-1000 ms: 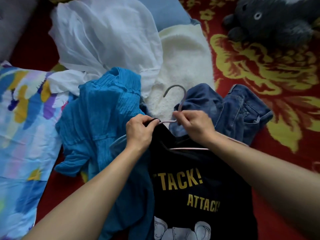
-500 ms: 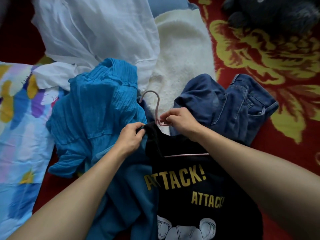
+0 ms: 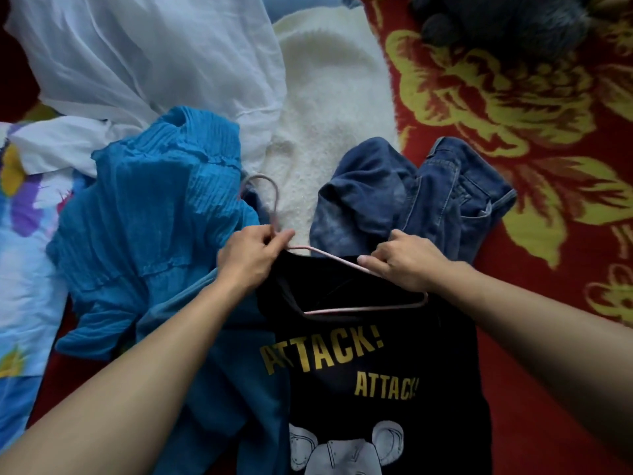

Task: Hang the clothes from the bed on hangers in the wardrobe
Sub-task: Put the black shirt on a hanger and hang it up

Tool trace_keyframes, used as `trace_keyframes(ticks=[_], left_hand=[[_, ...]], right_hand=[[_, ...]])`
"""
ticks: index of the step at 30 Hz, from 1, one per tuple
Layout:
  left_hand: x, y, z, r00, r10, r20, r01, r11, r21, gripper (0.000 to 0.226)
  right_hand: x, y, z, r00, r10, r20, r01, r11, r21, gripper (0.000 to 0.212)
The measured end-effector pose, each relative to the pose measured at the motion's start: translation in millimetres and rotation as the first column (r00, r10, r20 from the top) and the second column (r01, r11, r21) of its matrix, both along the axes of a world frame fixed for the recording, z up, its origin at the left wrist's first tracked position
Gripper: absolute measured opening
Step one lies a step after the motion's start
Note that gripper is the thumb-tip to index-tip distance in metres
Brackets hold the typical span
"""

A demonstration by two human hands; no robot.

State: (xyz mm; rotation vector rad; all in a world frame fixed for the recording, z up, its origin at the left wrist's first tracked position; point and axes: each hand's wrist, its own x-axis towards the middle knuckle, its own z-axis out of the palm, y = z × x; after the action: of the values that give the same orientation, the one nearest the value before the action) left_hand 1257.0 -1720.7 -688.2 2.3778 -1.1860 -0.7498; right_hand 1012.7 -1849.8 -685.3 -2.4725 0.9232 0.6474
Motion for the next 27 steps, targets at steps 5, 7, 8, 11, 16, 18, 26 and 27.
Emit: trace_keyframes(ticks=[5, 7, 8, 11, 16, 18, 26, 27], left_hand=[[26.2, 25.5, 0.9, 0.977, 0.132, -0.17, -0.168, 0.961, -0.218, 0.046], [24.7, 23.3, 3.5, 0.969, 0.146, -0.201, -0.196, 0.946, -0.256, 0.046], [23.4, 21.4, 5.2, 0.969, 0.143, -0.2, -0.195, 0.943, -0.271, 0.046], [21.8, 22.4, 4.0, 0.981, 0.109, -0.163, -0.148, 0.958, -0.246, 0.038], [-11.2, 21.7, 6.8, 0.989, -0.14, 0.039, 0.143, 0.986, -0.088, 0.042], [-30.8, 7.4, 7.7, 0.974, -0.224, -0.027, 0.221, 0.971, -0.085, 0.04], [-54.0, -12.0, 11.1, 0.931, -0.105, -0.35, 0.045, 0.983, -0.177, 0.008], [-59.0, -13.6, 10.9, 0.921, -0.102, -0.376, 0.039, 0.984, -0.172, 0.007]], right_hand=[[-65.2, -4.8, 0.5, 0.977, 0.027, 0.211, 0.005, 0.988, -0.152, 0.058], [-79.8, -2.3, -0.6, 0.967, 0.003, 0.253, 0.035, 0.989, -0.146, 0.041], [-85.0, -0.2, -1.2, 0.962, -0.003, 0.272, 0.043, 0.989, -0.14, 0.034], [-95.8, 1.3, -0.4, 0.927, -0.054, 0.372, 0.093, 0.992, -0.088, 0.019], [-66.9, -5.9, 22.3, 0.744, -0.38, 0.55, 0.388, 0.915, 0.109, 0.009], [-42.8, -0.9, 31.2, 0.709, -0.48, 0.517, 0.381, 0.877, 0.292, 0.023], [-32.5, 24.7, 31.0, 0.792, -0.405, 0.458, 0.448, 0.894, 0.015, 0.041], [-22.1, 36.0, 26.6, 0.827, -0.339, 0.449, 0.377, 0.926, 0.004, 0.041]])
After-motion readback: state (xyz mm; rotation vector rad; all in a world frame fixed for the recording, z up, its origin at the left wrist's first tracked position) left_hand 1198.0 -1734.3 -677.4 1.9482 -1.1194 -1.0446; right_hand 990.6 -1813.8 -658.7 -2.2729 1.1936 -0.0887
